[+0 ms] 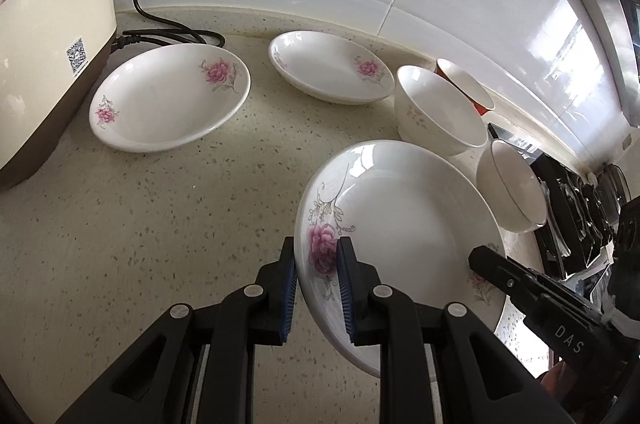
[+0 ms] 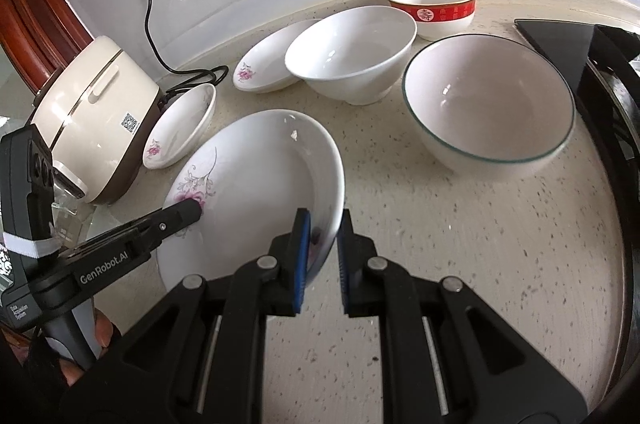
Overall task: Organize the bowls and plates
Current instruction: 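Lift the large rose plate off the counter with both grippers, then carry the plate with both grippers toward the counter corner by the glass cabinet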
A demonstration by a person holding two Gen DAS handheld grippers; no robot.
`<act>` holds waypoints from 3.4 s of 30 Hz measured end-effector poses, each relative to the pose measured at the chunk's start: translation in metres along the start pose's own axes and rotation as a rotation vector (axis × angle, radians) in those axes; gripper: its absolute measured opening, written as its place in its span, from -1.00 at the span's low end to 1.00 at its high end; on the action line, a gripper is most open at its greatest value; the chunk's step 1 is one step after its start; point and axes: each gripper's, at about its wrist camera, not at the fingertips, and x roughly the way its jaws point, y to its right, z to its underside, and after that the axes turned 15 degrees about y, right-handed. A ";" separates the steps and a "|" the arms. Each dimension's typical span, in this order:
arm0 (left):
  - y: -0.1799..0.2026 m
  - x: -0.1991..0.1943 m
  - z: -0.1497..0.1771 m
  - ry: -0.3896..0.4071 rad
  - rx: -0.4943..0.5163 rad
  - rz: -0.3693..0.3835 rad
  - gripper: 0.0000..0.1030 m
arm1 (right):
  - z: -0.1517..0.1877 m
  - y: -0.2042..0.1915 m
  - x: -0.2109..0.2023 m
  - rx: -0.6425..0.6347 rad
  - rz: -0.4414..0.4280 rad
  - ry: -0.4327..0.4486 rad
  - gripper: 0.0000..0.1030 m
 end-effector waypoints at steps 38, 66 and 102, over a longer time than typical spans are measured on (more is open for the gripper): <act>-0.102 -0.101 0.030 0.110 -0.104 -0.193 -0.60 | 0.039 -0.114 -0.001 -0.132 -0.203 -0.073 -0.69; -0.232 -0.161 0.072 0.115 -0.374 -0.449 -0.60 | 0.087 -0.240 0.055 -0.361 -0.451 -0.280 -0.69; -0.260 -0.178 0.080 0.153 -0.392 -0.669 0.13 | 0.105 -0.294 0.066 -0.495 -0.567 -0.303 0.02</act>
